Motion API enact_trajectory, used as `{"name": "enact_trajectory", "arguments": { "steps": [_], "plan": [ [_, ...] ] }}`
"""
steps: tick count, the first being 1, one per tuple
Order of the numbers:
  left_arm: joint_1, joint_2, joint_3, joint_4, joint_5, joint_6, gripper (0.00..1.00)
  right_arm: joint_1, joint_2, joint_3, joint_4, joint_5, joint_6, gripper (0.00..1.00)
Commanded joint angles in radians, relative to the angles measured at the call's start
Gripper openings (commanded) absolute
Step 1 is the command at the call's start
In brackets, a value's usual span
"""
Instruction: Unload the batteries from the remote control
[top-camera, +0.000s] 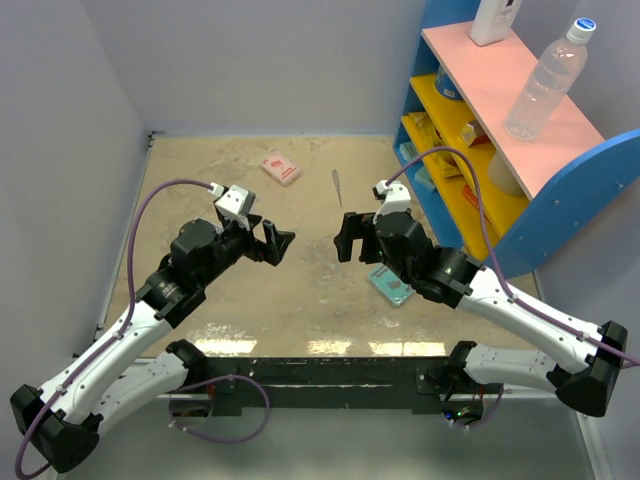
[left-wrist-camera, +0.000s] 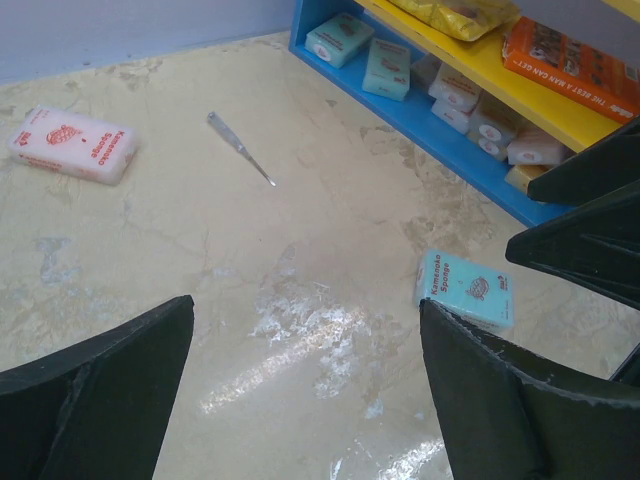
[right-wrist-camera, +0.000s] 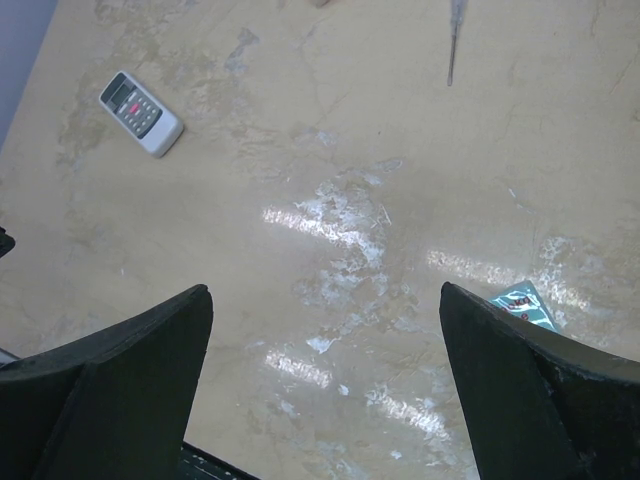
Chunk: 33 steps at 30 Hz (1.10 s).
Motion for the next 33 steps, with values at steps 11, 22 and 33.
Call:
{"name": "enact_trajectory", "arguments": {
  "steps": [11,22,33],
  "plan": [
    [0.005,-0.010,0.025,0.032,-0.043,-0.010,0.98,-0.001,-0.033,-0.003,0.037,0.038,0.007,0.99],
    [0.037,0.211,0.220,-0.276,-0.661,-0.179,1.00,-0.003,-0.037,0.023,0.019,0.006,-0.008,0.99],
    [0.395,0.676,0.523,-0.571,-0.490,-0.510,0.88,-0.003,-0.111,-0.035,0.013,-0.071,-0.088,0.95]
  ]
}}
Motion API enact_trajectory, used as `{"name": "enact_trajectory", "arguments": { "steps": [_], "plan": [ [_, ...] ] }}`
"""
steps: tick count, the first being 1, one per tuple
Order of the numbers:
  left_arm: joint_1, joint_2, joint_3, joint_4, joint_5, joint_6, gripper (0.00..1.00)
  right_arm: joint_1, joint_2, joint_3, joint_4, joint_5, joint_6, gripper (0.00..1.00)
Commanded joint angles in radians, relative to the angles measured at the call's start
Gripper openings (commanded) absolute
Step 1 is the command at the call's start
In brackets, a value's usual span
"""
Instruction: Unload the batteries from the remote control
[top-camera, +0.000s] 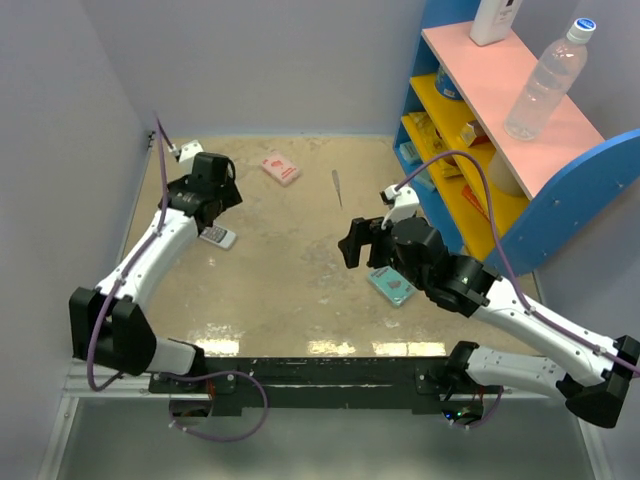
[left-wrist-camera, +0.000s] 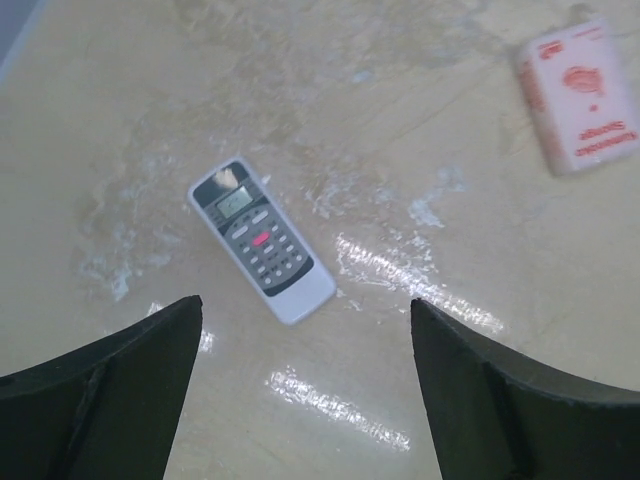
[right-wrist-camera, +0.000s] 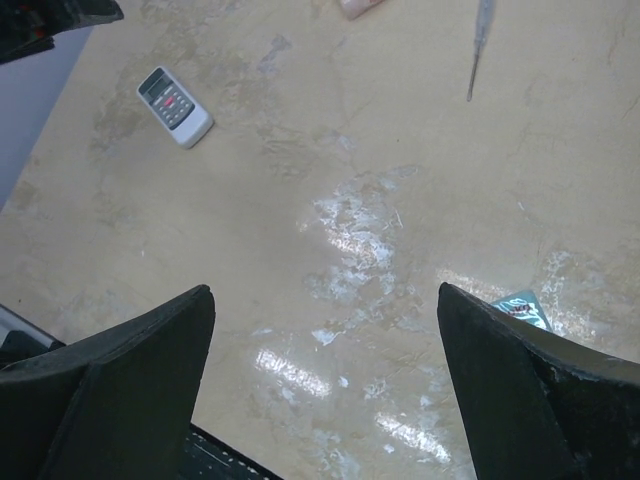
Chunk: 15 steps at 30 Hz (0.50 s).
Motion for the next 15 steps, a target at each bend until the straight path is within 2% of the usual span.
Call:
{"name": "enact_trajectory", "arguments": {
  "steps": [1,5,15],
  "plan": [
    [0.098,0.133,0.130,-0.161,0.056,-0.215,0.87,-0.003,-0.016,0.006,-0.007,-0.008,-0.026,0.95],
    [0.168,0.327,0.262,-0.296,0.160,-0.308,0.86,-0.003,-0.030,0.004,-0.030,-0.001,-0.019,0.95],
    [0.227,0.527,0.370,-0.301,0.147,-0.362,0.81,-0.003,-0.073,-0.011,-0.036,-0.002,-0.012,0.95]
  ]
}}
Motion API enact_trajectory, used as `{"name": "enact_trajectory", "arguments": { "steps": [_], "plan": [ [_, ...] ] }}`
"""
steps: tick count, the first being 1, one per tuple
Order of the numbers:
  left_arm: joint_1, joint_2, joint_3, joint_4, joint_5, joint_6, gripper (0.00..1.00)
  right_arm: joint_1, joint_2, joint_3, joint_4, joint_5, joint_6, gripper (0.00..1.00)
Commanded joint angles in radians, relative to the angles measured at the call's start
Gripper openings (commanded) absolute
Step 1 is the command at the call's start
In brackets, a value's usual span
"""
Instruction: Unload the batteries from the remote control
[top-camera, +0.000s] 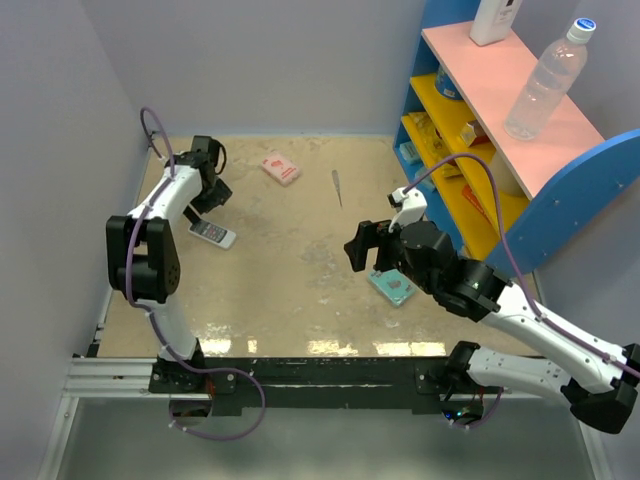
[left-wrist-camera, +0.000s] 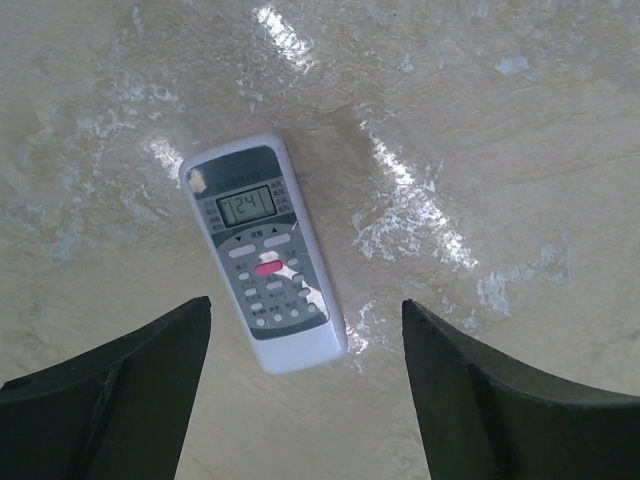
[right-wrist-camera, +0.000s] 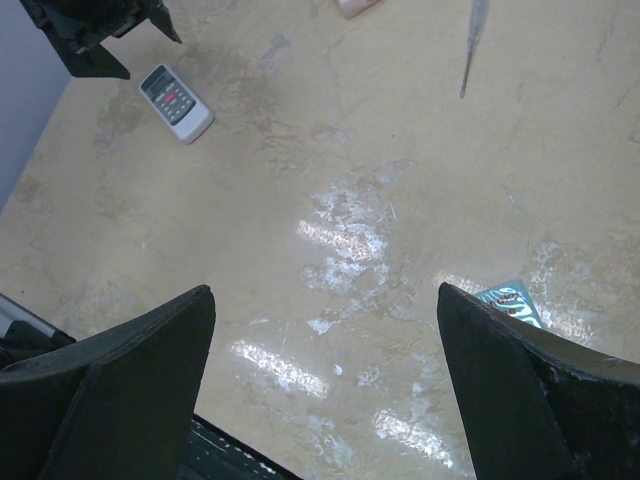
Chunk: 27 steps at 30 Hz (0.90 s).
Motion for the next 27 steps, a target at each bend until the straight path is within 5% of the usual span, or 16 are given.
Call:
{"name": "enact_trajectory", "arguments": {
  "steps": [1,27],
  "plan": [
    [0.028,0.054,0.056,-0.027,0.007,-0.052,0.81,-0.003,-0.019,-0.002,0.004,0.002,-0.005,0.95],
    [0.071,0.151,-0.048,0.057,-0.051,-0.038,0.82,-0.003,0.027,-0.007,0.014,-0.026,0.041,0.93]
  ]
}}
